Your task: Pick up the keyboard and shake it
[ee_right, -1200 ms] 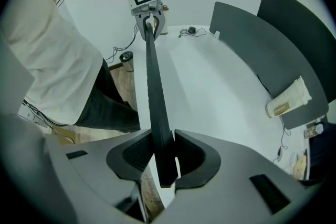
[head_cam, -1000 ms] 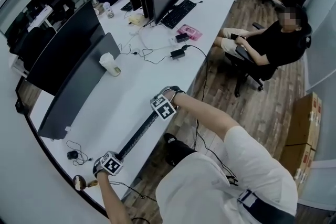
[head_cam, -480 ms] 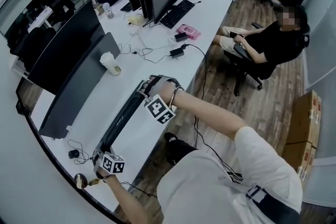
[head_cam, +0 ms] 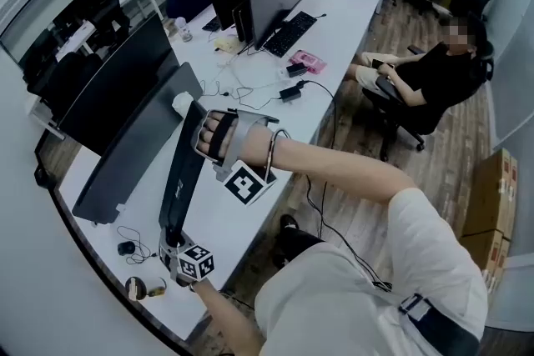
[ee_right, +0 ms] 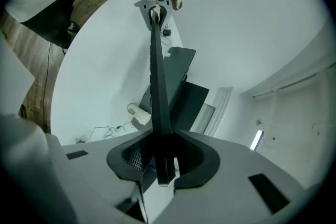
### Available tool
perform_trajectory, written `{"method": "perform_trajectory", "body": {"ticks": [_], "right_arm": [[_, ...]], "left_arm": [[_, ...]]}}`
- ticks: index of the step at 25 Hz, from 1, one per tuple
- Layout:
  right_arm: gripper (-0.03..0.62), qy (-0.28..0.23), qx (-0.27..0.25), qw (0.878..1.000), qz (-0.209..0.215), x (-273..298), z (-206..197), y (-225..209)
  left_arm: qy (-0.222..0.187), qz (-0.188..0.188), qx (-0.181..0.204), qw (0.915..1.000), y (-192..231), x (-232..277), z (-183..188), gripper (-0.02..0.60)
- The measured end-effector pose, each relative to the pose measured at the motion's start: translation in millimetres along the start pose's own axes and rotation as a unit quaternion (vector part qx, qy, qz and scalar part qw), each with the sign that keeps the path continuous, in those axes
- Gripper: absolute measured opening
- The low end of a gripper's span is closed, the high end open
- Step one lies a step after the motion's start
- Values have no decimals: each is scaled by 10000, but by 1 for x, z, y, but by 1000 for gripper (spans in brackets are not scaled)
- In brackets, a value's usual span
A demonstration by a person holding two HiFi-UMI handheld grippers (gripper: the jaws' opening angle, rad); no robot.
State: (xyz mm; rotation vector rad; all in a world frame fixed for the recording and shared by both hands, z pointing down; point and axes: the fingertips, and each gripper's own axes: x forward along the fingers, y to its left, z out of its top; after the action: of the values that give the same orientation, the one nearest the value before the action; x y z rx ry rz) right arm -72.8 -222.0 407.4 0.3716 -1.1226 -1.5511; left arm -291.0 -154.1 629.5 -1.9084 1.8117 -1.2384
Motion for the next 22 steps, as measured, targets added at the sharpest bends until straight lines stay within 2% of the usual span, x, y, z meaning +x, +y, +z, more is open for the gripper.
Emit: {"method": "perform_trajectory", "body": {"ticks": [4,7,11,13,14,16,17,19,22], "right_arm": [[124,32,-290,9992,-266,-7,-8,-28],[126,38,-135,9992,-370,-6,-17,-32],[124,30,477,9978,-462,3,-30,-13],[123,-87,1048,9933,-474,8,-30,3],[121,-252,1492,9875,-446,10,-26,13],[121,-548,2309,9711,-258,14,-16,37],[120,-562,2536,9656,-126,17,-14,50],[118,-454,2900,9559,100,22,-13,75],[118,-51,3264,9447,322,20,-17,124]], "left_arm": [[-130,213,-210,9995,8,-5,13,107],[-202,382,-138,9990,18,-11,21,107],[-236,577,366,9974,44,-14,31,109],[-250,586,851,9943,57,-15,40,110],[-267,550,1152,9915,63,-17,46,110],[-336,441,1841,9813,72,-18,57,110],[-375,388,2167,9747,77,-17,61,110],[-455,277,2747,9601,84,-12,71,110],[-683,43,3564,9318,77,-2,88,110]]}}
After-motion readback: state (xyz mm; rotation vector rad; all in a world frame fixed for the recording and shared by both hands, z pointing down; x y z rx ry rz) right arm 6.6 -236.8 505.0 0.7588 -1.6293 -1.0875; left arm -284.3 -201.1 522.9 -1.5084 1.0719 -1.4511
